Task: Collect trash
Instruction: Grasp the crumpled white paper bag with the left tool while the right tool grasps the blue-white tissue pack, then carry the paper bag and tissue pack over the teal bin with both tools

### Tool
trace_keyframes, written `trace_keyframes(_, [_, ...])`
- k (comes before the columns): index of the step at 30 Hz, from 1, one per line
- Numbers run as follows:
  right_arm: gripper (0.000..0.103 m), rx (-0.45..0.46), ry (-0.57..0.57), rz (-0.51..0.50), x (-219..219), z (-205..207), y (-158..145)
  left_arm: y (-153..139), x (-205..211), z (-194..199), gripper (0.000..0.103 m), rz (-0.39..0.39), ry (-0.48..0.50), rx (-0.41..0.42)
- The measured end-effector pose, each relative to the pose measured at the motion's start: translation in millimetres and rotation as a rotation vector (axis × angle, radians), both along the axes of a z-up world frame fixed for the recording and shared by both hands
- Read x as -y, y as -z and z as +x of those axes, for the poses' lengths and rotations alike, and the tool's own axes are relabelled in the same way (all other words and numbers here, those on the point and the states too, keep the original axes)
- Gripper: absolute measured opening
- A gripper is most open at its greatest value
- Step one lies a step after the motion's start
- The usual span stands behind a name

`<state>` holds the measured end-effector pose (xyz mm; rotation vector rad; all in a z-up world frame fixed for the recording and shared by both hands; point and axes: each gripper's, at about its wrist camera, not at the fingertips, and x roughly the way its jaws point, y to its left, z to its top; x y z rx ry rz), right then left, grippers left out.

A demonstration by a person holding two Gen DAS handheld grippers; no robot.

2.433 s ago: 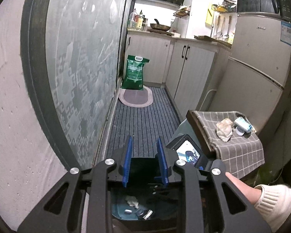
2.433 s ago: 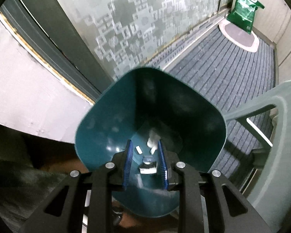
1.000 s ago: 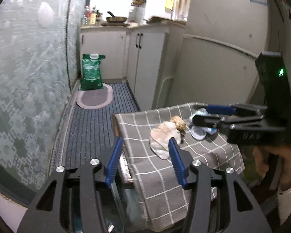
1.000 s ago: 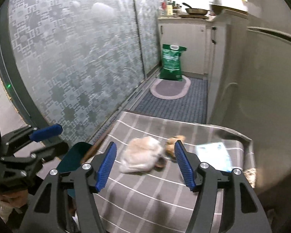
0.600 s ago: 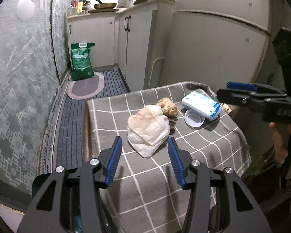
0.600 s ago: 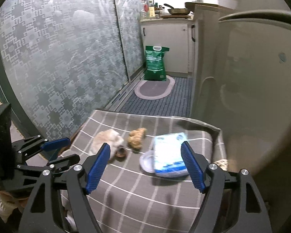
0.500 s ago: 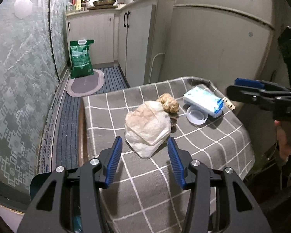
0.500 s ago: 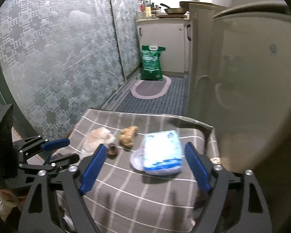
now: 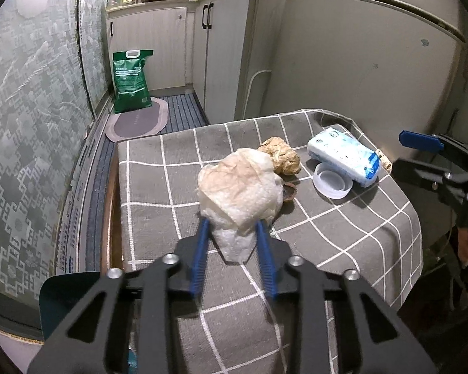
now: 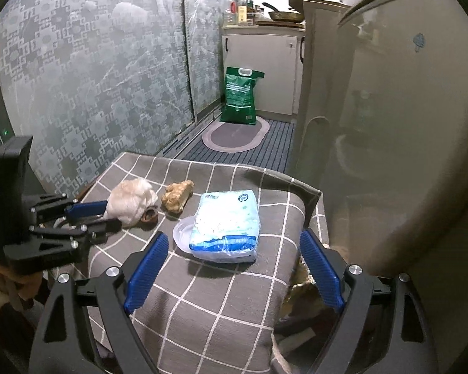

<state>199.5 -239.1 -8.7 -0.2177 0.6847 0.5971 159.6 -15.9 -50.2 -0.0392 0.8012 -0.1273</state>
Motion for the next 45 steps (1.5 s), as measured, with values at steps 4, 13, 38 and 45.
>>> trace_keyframes(4, [0.087,0.010,-0.011,-0.023,-1,1,5,-1,-3,1,0.010,-0.011,-0.020,-0.008])
trace_keyframes(13, [0.087,0.006,-0.010,-0.045,-8,5,10,-9,-10,-5,0.003,-0.032,-0.033,0.025])
trace_keyframes(38, [0.075,-0.053,0.041,-0.064,-39,30,30,-34,-43,-34,0.003,-0.087,-0.034,0.083])
trace_keyframes(45, [0.055,-0.078,0.082,-0.070,-40,34,32,-41,-56,-44,0.003,-0.089,-0.045,0.100])
